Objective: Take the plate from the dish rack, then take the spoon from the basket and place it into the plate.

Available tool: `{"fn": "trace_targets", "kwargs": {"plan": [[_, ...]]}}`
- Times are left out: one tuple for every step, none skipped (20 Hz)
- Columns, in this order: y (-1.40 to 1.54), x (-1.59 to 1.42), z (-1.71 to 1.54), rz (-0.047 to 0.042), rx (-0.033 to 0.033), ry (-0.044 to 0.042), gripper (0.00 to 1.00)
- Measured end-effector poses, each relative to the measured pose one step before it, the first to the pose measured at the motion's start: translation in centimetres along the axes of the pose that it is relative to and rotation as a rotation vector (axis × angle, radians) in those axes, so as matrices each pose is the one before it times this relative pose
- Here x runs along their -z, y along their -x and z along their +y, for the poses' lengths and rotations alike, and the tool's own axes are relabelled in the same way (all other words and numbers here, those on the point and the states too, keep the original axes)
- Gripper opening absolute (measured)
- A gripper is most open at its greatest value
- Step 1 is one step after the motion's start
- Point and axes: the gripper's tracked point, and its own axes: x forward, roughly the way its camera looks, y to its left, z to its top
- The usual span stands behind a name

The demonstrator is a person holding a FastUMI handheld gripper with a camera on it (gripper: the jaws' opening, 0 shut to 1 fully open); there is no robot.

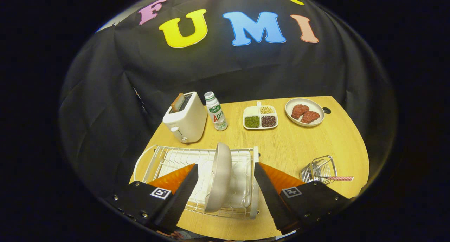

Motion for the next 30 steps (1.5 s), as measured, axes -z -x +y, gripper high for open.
{"fn": "trace_targets", "kwargs": {"plan": [[-0.572,0.309,0.054,0.01315,0.01586,0.00948,0.99],[-0.621,0.45,-0.138,0.01429,0.02668,0.00957,0.99],[-0.509,0.34,-0.26,0.01413,0.0349,0.01258,0.99],[-0.552,0.361,-0.289,0.01137,0.03778,0.0018,0.99],[-0.631,0.163,0.047,0.00669,0.01922,-0.00125,0.95],[-0.519,0.331,0.073,0.00819,0.01661,-0.00134,0.95],[-0.403,0.228,0.078,0.00888,0.00832,-0.00572,0.95],[-0.32,0.364,0.409,0.00968,-0.00282,-0.00403,0.95],[-0.429,0.157,-0.111,0.00613,0.01573,-0.00009,0.94],[-0.22,0.11,-0.125,0.00087,0.00903,-0.00419,0.87],[-0.346,0.397,-0.412,0.01609,0.02715,-0.00881,0.81],[-0.186,0.385,0.178,0.01322,0.00213,-0.01899,0.79],[-0.405,0.205,0.148,0.00995,0.00102,-0.01288,0.79],[-0.365,0.398,-0.286,0.01158,0.03343,-0.00154,0.72],[-0.382,0.366,-0.196,0.01083,0.03466,0.00647,0.55],[-0.27,0.203,0.558,0.00301,-0.00233,0.00317,0.49],[-0.393,0.307,0.619,0.00702,0.00042,-0.01056,0.41],[-0.338,-0.001,0.268,-0.01141,0.00841,0.00676,0.33],[0.226,-0.293,0.084,-0.00248,0.01418,0.02248,0.3],[0.747,-0.3,0.013,-0.00759,0.01903,0.01448,0.3],[0.313,-0.329,0.174,-0.00658,0.01913,0.01132,0.3],[0.116,-0.081,0.123,-0.00082,0.01798,0.02259,0.3],[0.275,-0.387,0.219,-0.00389,0.01777,0.03338,0.3],[0.348,-0.409,-0.079,-0.00729,0.02233,0.03271,0.3],[0.379,-0.654,-0.143,-0.01657,0.02556,0.02768,0.3],[0.199,-0.596,-0.149,-0.01961,0.02261,0.02873,0.3],[0.212,-0.555,-0.112,-0.01503,0.01749,0.02151,0.3],[0.256,-0.481,-0.33,-0.01032,0.01529,0.01885,0.3],[0.004,-0.189,-0.305,-0.00728,0.01354,0.01176,0.3],[0.023,-0.224,-0.042,-0.004,-0.00147,0.00226,0.3]]}}
